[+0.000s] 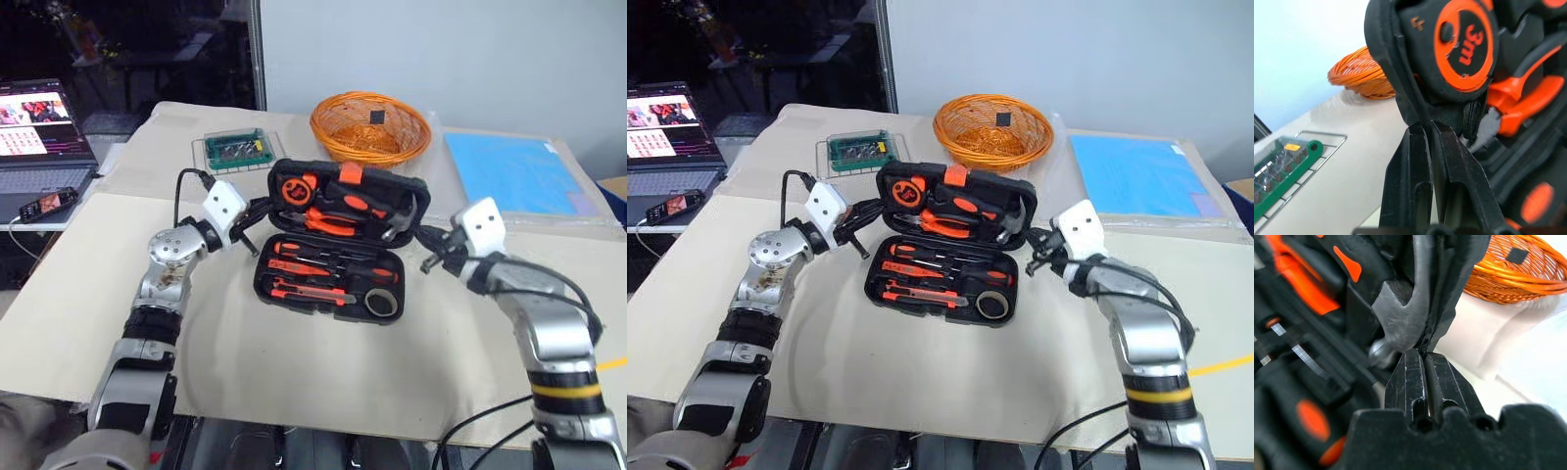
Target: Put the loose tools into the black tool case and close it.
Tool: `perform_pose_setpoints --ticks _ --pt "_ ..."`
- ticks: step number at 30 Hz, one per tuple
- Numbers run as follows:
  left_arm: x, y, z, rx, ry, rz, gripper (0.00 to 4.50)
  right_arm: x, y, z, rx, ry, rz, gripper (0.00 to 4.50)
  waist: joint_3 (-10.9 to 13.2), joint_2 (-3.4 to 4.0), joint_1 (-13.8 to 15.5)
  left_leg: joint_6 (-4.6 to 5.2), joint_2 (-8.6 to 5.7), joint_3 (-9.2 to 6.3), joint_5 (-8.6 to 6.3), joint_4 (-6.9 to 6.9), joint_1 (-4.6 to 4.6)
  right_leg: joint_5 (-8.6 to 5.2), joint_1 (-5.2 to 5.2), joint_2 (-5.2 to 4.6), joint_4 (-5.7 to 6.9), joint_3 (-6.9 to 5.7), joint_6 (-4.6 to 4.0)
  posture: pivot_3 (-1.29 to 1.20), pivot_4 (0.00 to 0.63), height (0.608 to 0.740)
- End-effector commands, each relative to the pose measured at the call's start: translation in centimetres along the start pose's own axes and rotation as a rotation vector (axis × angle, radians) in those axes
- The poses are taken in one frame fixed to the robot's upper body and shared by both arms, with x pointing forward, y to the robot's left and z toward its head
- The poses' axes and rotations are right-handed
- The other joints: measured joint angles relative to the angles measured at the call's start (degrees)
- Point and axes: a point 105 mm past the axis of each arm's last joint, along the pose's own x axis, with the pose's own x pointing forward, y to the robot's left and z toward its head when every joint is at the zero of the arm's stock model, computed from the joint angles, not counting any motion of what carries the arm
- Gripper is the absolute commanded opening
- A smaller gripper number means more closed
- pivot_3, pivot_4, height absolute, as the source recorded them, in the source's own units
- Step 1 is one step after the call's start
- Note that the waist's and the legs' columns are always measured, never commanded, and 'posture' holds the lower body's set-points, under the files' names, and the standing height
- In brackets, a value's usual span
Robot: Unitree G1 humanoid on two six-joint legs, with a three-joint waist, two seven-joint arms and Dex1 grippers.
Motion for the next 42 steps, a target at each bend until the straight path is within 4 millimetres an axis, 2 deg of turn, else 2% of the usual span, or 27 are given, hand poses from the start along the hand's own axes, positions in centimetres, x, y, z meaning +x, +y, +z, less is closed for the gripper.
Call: perform_pose_setpoints --ticks 1,3,4,5,6,8,9,11,12,14,16,17,21,22,26,29,31,33,35,37,38,40,42 --pt "-2.0 -2.6 -0.1 -0.147 0.055 -0.201 0.34 -2.2 2.1 1.3 -0.082 -0.034 0.124 0.0 0.0 0.01 0.0 -0.05 0.07 -0.04 0.04 -0.01 0.21 -0.01 0.19 0.04 0.0 -0.01 -0.04 0.0 0.15 0.74" --pt "-4.2 -2.9 -0.4 -0.264 0.119 -0.267 0.87 -3.5 2.6 0.5 -0.123 0.029 0.174 0.71 0.0 0.03 -0.1 -0.08 0.32 -0.24 0.05 -0.01 0.64 -0.22 0.52 0.05 0.02 0.0 0.08 0.0 0.15 0.74" --pt "-6.3 -3.0 -0.7 -0.346 0.185 -0.318 1.34 -4.7 2.7 -0.1 -0.153 0.093 0.208 0.97 0.0 0.04 -0.3 -0.09 0.36 -0.27 0.05 -0.01 0.77 -0.27 0.61 0.05 0.02 0.01 0.0 0.0 0.15 0.74" --pt "-7.6 -3.1 -0.7 -0.402 0.23 -0.351 1.6 -5.4 2.8 -0.5 -0.171 0.136 0.231 1.19 0.0 0.04 -0.4 -0.12 0.39 -0.27 0.03 -0.02 0.83 -0.39 0.62 0.05 0.02 0.03 -0.21 0.0 0.15 0.74" --pt "-9.3 -3.2 -0.7 -0.446 0.284 -0.389 2.0 -6.4 2.7 -0.9 -0.156 0.192 0.245 1.58 0.0 0.05 -0.7 -0.28 0.41 -0.28 -0.05 -0.02 0.85 -0.41 0.58 0.05 0.09 0.05 -0.26 0.0 0.15 0.74" --pt "-12.0 -3.5 -0.5 -0.506 0.372 -0.467 2.7 -8.4 2.6 -1.9 -0.149 0.299 0.29 1.63 0.0 0.04 -1.1 -0.32 0.43 -0.27 -0.05 -0.03 0.85 -0.43 0.49 0.07 0.2 0.1 -0.33 0.0 0.15 0.74" --pt "-13.4 -3.7 -0.1 -0.534 0.414 -0.517 2.7 -9.5 2.7 -2.2 -0.134 0.345 0.318 1.63 0.0 0.04 -1.1 -0.23 0.44 -0.29 0.03 -0.01 0.84 -0.45 0.46 0.07 0.22 0.09 -0.36 0.0 0.15 0.74" --pt "-14.6 -4.0 0.9 -0.538 0.438 -0.578 2.7 -11.1 4.1 -1.9 -0.087 0.378 0.424 1.63 0.0 0.06 -0.8 -0.4 0.45 -0.3 -0.07 -0.02 0.85 -0.47 0.48 0.05 0.17 0.08 -0.39 0.0 0.15 0.74" --pt "-14.5 -4.2 1.8 -0.549 0.418 -0.598 2.72 -11.0 4.7 -1.4 -0.044 0.354 0.443 1.35 0.0 0.09 -0.7 -0.52 0.45 -0.32 -0.14 -0.03 0.86 -0.48 0.5 0.04 0.12 0.07 -0.4 0.0 0.15 0.74" --pt "-14.0 -4.8 3.0 -0.525 0.384 -0.637 2.73 -10.7 7.3 -0.4 0.039 0.285 0.547 0.96 -0.1 0.1 -0.4 -0.58 0.47 -0.35 -0.18 -0.03 0.97 -0.49 0.5 0.01 0.08 0.05 -0.4 0.0 0.15 0.74" --pt "-13.4 -5.4 3.9 -0.525 0.348 -0.66 2.73 -10.4 9.5 -0.3 0.068 0.278 0.631 0.2 -0.1 0.1 -0.2 -0.64 0.48 -0.36 -0.21 -0.05 1.0 -0.5 0.47 -0.03 0.05 0.04 -0.4 0.0 0.15 0.74" --pt "-13.2 -5.6 4.2 -0.524 0.339 -0.665 2.73 -10.3 10.2 -0.4 0.077 0.282 0.651 0.03 -0.1 0.09 -0.1 -0.65 0.48 -0.35 -0.22 -0.05 1.0 -0.5 0.48 -0.03 0.04 0.05 -0.4 0.0 0.15 0.74" --pt "-11.3 -6.7 5.5 -0.457 0.278 -0.679 2.73 -7.7 11.9 -2.9 0.049 0.372 0.61 0.03 -0.1 0.03 0.0 -0.65 0.45 -0.34 -0.22 -0.04 0.98 -0.5 0.44 -0.04 0.02 0.05 -0.41 0.0 0.15 0.74" --pt "-11.0 -6.8 5.6 -0.441 0.272 -0.676 2.73 -7.1 11.9 -3.2 0.027 0.382 0.589 0.03 -0.1 0.03 0.0 -0.65 0.42 -0.31 -0.22 -0.04 0.92 -0.49 0.42 -0.06 0.02 0.07 -0.41 0.0 0.15 0.74" --pt "-9.0 -6.6 6.0 -0.416 0.227 -0.619 2.73 -2.9 8.7 -4.1 0.001 0.392 0.326 0.03 -0.1 0.01 0.1 -0.47 0.35 -0.26 -0.11 -0.03 0.82 -0.48 0.48 -0.03 0.07 0.1 -0.42 0.0 0.15 0.74" --pt "-6.9 -6.4 5.9 -0.387 0.202 -0.564 2.73 1.2 6.1 -3.1 0.01 0.352 0.123 0.03 -0.1 -0.04 -0.4 -0.2 0.34 -0.23 0.1 0.05 0.8 -0.4 0.48 0.12 0.09 0.14 -0.47 0.0 0.15 0.74" --pt "-5.7 -6.2 5.5 -0.381 0.203 -0.522 2.73 2.8 4.9 -2.3 0.007 0.317 0.055 0.03 -0.1 -0.04 -0.6 -0.26 0.33 -0.25 0.2 0.07 0.79 -0.26 0.46 0.18 0.11 0.17 -0.47 0.0 0.15 0.74" --pt "-4.5 -6.0 5.2 -0.392 0.206 -0.494 2.73 3.7 4.2 -1.8 -0.023 0.301 0.038 0.03 -0.1 -0.04 -0.6 -0.25 0.34 -0.27 0.25 0.05 0.82 -0.25 0.49 0.24 0.16 0.16 -0.46 0.0 0.15 0.74" --pt "-3.1 -6.0 4.5 -0.403 0.23 -0.472 2.73 3.7 4.0 -1.7 -0.027 0.305 0.047 0.03 -0.1 -0.04 -0.2 -0.2 0.33 -0.28 0.29 0.02 0.79 -0.23 0.48 0.28 0.15 0.15 -0.39 0.0 0.15 0.74" --pt "-2.4 -6.2 3.5 -0.444 0.286 -0.466 2.73 2.9 4.6 -1.8 -0.032 0.317 0.104 0.03 -0.1 -0.04 0.1 -0.19 0.31 -0.25 0.29 0.0 0.77 -0.14 0.5 0.28 0.14 0.14 -0.21 0.0 0.15 0.74" --pt "-2.2 -6.9 2.1 -0.465 0.364 -0.479 2.73 2.0 5.4 -1.6 0.016 0.31 0.156 0.03 -0.1 -0.04 0.1 -0.17 0.3 -0.26 0.28 -0.02 0.71 -0.1 0.48 0.27 0.1 0.14 -0.18 0.0 0.15 0.74" --pt "-2.7 -8.1 0.2 -0.436 0.463 -0.543 2.73 0.5 7.5 -0.4 0.079 0.259 0.284 0.03 -0.1 -0.04 0.2 -0.1 0.23 -0.27 0.23 -0.05 0.6 -0.04 0.46 0.27 0.06 0.14 -0.25 0.0 0.15 0.74" --pt "-3.1 -8.3 -0.4 -0.434 0.491 -0.559 2.73 -0.2 8.4 0.6 0.14 0.212 0.31 0.03 -0.2 0.06 0.1 -0.06 0.25 -0.31 0.09 -0.05 0.66 -0.07 0.51 0.27 0.07 0.13 -0.28 0.0 0.15 0.74"
